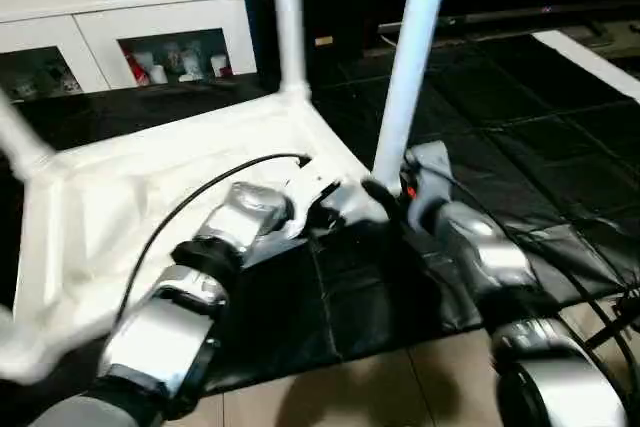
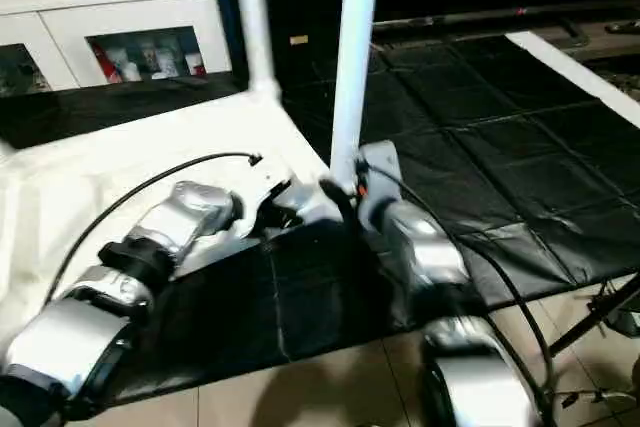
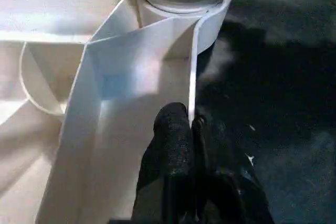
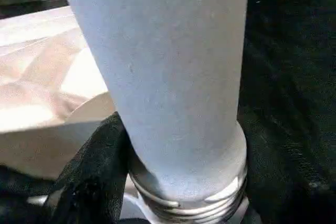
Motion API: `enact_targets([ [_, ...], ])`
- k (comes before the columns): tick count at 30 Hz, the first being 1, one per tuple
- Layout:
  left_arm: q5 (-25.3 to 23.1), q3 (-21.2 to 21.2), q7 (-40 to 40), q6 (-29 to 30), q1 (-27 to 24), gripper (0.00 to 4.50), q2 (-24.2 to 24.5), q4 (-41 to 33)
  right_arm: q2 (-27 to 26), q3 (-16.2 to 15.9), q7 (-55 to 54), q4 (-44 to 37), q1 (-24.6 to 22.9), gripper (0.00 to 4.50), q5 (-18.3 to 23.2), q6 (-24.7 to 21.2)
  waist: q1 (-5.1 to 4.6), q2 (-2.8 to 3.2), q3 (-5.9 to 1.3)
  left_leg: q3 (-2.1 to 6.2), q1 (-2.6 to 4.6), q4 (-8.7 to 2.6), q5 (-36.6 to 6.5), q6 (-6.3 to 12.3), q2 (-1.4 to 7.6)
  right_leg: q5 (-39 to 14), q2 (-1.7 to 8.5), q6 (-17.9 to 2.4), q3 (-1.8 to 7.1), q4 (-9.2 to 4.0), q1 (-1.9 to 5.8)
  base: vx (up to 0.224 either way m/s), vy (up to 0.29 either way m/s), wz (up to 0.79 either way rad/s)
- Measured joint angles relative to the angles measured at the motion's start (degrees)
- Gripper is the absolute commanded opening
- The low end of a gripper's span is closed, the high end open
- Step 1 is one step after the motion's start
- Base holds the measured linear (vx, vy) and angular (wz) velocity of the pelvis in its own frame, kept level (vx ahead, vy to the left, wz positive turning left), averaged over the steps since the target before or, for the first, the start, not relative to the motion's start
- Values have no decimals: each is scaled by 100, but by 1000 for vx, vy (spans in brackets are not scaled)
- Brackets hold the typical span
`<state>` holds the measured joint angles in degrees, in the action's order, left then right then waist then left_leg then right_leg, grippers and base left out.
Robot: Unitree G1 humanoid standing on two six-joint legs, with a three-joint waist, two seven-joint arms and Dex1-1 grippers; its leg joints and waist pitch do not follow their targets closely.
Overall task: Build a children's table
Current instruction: Rotate leg to tighten
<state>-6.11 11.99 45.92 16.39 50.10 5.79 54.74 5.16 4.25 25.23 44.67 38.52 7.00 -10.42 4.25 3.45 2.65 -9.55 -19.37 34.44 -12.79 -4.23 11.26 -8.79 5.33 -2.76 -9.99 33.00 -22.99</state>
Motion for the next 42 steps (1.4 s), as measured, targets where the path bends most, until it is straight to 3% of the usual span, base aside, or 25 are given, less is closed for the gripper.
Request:
enact_targets([
  [1,-1,0,-12,6,-1,0,-2,-31,-12,35,-12,33,27,273,0,23,16,0,0,1,-6,-9,0,1,0,-5,-1,-10,-1,6,-11,0,0,0],
  [3,-27,7,-54,74,-9,0,-3,-135,-81,163,-44,111,70,328,9,127,42,0,0,3,-28,-12,-2,6,6,-4,-5,-39,-4,16,-33,0,0,0],
  [10,-56,53,-21,43,-58,0,78,-265,-177,221,21,242,97,388,83,381,36,0,0,-6,-72,4,-2,9,9,9,-5,-54,2,24,-79,0,0,0],
  [13,-78,145,232,-164,-118,0,215,-305,-40,76,451,108,-94,413,69,490,54,0,0,-7,-71,3,-2,9,10,9,-6,-53,1,24,-79,0,0,0],
  [18,-44,231,778,-539,-267,0,454,-425,542,-111,1665,-446,-614,446,201,417,182,0,1,-5,-89,9,-3,10,10,9,-4,-50,2,23,-90,0,0,0],
  [24,-27,372,1479,-1035,-356,0,773,-450,1327,-473,3016,-1050,-1000,446,271,295,297,4,2,0,-110,31,-2,10,13,12,-5,-49,0,35,-105,0,0,0],
  [28,17,535,2254,-1401,-522,0,1004,-608,1900,-489,3905,-1491,-1095,446,471,90,425,4,2,2,-108,39,-2,10,15,14,-4,-44,1,37,-100,0,0,0],
  [32,-39,740,2765,-1805,-503,0,1209,-563,2258,-759,4824,-1999,-1095,446,745,-260,514,6,1,-3,-95,58,-2,10,22,4,-4,-17,1,42,-87,0,0,0],
  [38,-62,881,3228,-2184,-495,0,1340,-493,2367,-1045,5436,-1971,-948,446,802,-322,544,5,1,-7,-77,68,-1,9,23,8,-4,-15,9,44,-77,0,0,0],
  [42,-87,997,3560,-2378,-490,0,1433,-498,2296,-1180,5551,-1825,-691,400,689,-312,566,2,0,-6,-80,67,-1,8,25,6,-4,-12,8,46,-77,0,0,0],
])
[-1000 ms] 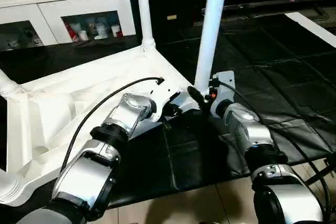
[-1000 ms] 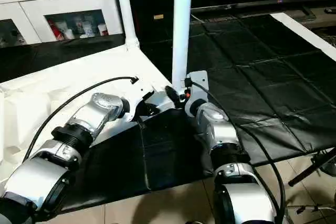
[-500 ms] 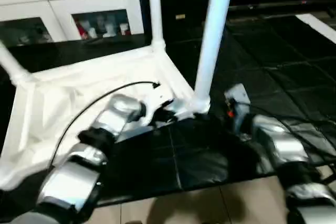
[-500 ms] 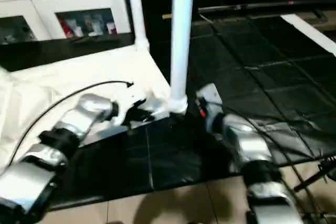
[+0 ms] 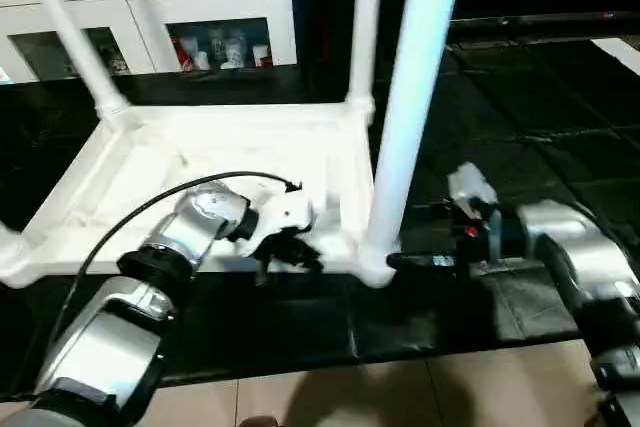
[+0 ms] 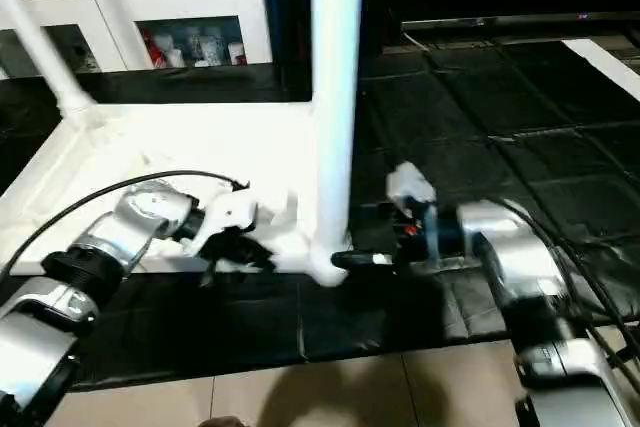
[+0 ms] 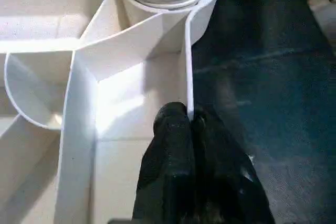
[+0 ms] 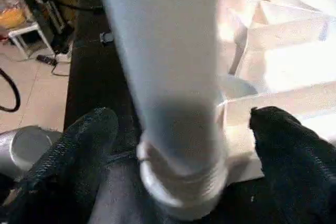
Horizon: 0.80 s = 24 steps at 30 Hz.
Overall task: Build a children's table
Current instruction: Rotate leg to tighten
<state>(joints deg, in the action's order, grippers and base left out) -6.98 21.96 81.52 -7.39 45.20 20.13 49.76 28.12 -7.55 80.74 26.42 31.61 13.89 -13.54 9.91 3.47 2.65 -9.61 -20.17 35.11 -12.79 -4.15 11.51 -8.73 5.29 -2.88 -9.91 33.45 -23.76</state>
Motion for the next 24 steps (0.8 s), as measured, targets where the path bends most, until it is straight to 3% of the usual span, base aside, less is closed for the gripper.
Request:
enact_targets([
  [8,-46,48,101,-161,8,0,7,1,-225,-251,194,313,100,336,-13,40,13,-2,-1,-1,-4,6,0,0,0,-1,3,2,3,0,0,0,0,0],
  [24,-63,36,107,-219,52,0,-38,93,-249,-302,357,359,179,215,-4,95,29,1,-4,-1,-3,8,0,0,0,-5,3,8,4,1,7,0,0,0],
])
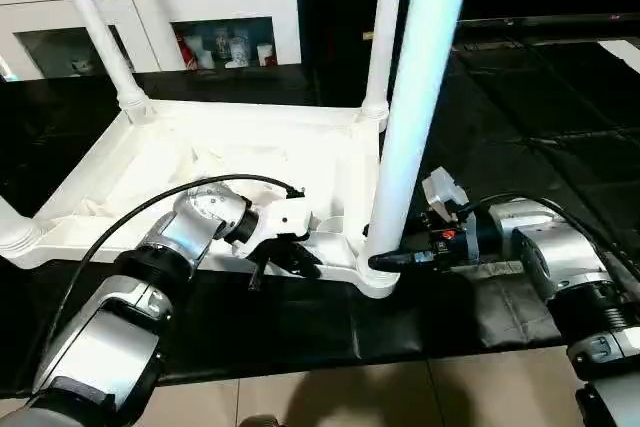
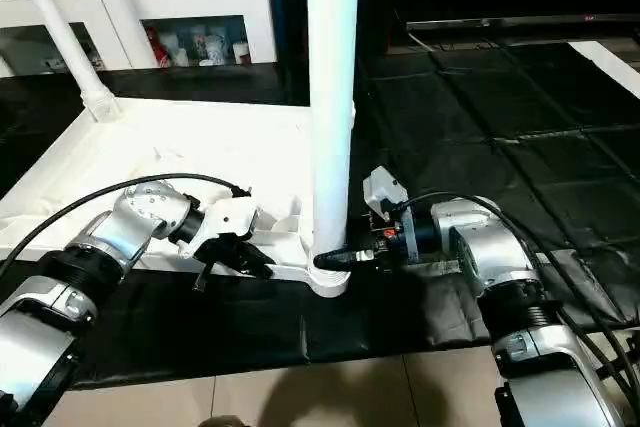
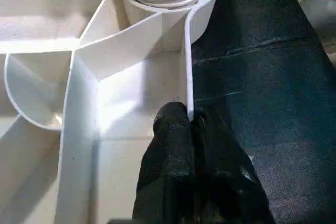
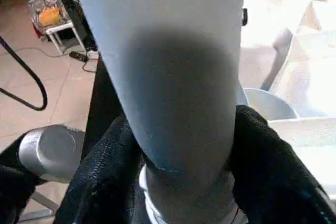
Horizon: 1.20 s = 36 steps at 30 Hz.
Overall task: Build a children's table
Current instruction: Rotate leg to tighten
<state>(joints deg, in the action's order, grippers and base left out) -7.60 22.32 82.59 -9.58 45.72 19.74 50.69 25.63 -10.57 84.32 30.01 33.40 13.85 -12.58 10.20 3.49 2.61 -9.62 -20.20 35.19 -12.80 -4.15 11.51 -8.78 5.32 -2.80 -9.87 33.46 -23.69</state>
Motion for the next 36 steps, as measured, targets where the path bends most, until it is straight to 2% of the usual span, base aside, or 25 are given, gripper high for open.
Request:
enact_targets([
  [6,-2,3,-42,84,110,0,-102,202,40,42,-24,-89,-118,205,-3,42,50,11,-7,-1,7,2,0,0,1,-3,0,5,1,0,19,0,0,0],
  [11,-7,3,-105,159,151,0,-182,337,49,97,-106,-239,-261,204,-5,25,103,65,-39,1,9,3,-1,0,3,-6,-1,10,1,0,26,0,0,0],
  [17,0,-100,-317,539,282,0,-333,631,-94,244,-551,-307,-422,202,-1,25,93,92,-56,-2,27,4,2,-5,3,-8,0,14,1,0,61,0,0,0],
  [19,-6,-161,-600,689,344,0,-366,707,-245,399,-982,-219,-421,201,-19,28,42,91,-56,-2,22,6,3,-30,5,-6,-1,16,0,-2,58,0,0,0],
  [23,-9,-320,-1237,999,456,0,-509,870,-596,720,-2093,7,-387,199,-114,146,-183,86,-54,-3,16,7,6,-35,5,-2,-1,22,-3,-16,59,0,0,0],
  [28,24,-572,-1879,1487,566,0,-735,942,-1042,1040,-3216,112,-296,198,-144,23,-334,72,-49,-2,14,-12,21,-6,7,0,-3,23,-8,-18,54,0,0,0],
  [32,121,-905,-2753,2067,776,0,-944,1030,-1718,1350,-4694,783,338,198,-301,11,-521,62,-43,-3,-5,-19,22,-8,11,4,-7,15,-11,-22,32,0,0,0],
  [36,166,-1132,-3406,2415,842,0,-1182,981,-2036,1493,-5724,1513,967,198,-422,51,-617,9,-43,-8,-5,-39,19,-5,10,-1,-7,11,-10,-32,29,0,0,0],
])
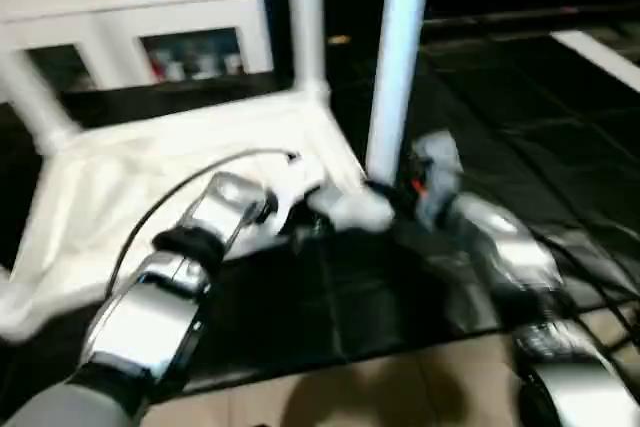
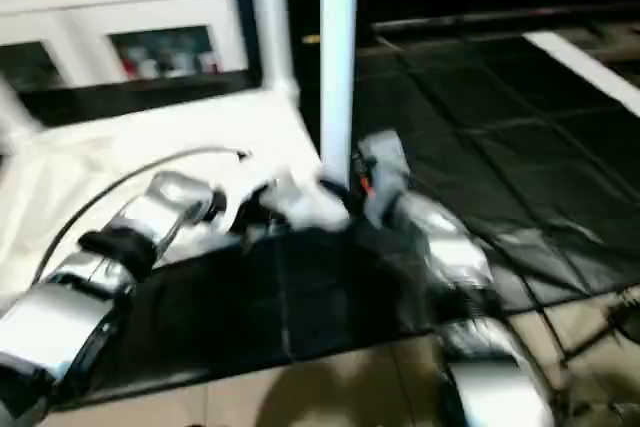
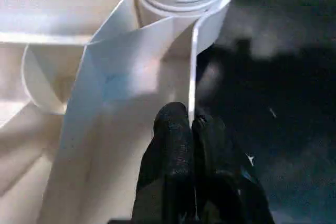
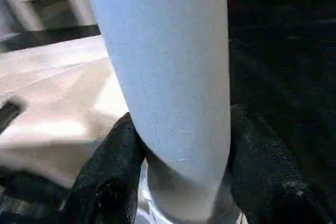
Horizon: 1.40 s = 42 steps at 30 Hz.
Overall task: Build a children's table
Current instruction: Rotate leg to tighten
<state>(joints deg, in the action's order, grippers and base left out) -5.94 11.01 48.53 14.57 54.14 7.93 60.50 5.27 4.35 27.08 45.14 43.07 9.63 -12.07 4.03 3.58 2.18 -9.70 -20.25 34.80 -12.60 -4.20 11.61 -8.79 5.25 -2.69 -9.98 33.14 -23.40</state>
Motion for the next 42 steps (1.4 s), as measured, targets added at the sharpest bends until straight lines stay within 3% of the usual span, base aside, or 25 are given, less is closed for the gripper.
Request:
enact_targets([
  [2,5,-3,-186,55,-34,0,-90,-5,-75,24,-240,128,37,198,-33,39,9,-28,2,0,-5,-9,-3,5,0,6,0,-29,-2,0,-3,0,0,0],
  [10,-43,-13,-511,55,-123,0,-159,-56,-254,99,-589,477,121,198,-131,381,107,-39,2,-3,-1,3,-4,11,1,13,1,-39,2,8,-4,0,0,0],
  [11,-49,-12,-538,54,-137,0,-158,-67,-263,106,-592,526,129,268,-131,419,104,-39,2,-6,4,4,-4,11,1,14,1,-37,4,7,-1,0,0,0],
  [19,-58,12,-548,-69,-174,0,-130,-67,-318,268,-306,436,-93,319,-3,554,100,-39,2,-10,9,1,-4,11,0,17,1,-40,7,7,1,0,0,0],
  [23,-98,48,-460,-337,-246,0,-30,-68,-111,132,201,61,-505,364,-11,651,102,-39,2,-11,8,-1,-5,12,1,16,1,-38,7,5,1,0,0,0],
  [27,-103,82,-233,-604,-385,0,90,-190,280,-139,1147,-733,-1335,388,203,264,123,-39,3,-10,1,-8,-5,13,0,11,1,-32,4,2,-4,0,0,0],
  [29,-103,123,-138,-712,-416,0,140,-226,338,-214,1347,-856,-1502,414,209,135,136,-38,4,-10,-20,-5,-4,14,1,13,1,-36,4,6,-26,0,0,0],
  [33,-92,224,243,-973,-554,0,253,-392,836,-345,1919,-1765,-1889,448,382,-19,254,-36,5,-8,-31,4,-3,16,1,16,2,-32,5,5,-41,0,0,0],
  [37,-50,261,726,-1245,-764,0,505,-577,1147,-244,2189,-2407,-2093,448,577,-253,304,-33,2,-8,-29,-2,-3,16,1,6,1,-17,4,6,-35,0,0,0],
  [42,-43,316,1060,-1443,-934,0,633,-785,1172,-242,2212,-2902,-2374,448,683,-409,389,-24,0,-9,-15,6,-3,15,2,1,2,-1,7,7,-37,0,0,0],
])
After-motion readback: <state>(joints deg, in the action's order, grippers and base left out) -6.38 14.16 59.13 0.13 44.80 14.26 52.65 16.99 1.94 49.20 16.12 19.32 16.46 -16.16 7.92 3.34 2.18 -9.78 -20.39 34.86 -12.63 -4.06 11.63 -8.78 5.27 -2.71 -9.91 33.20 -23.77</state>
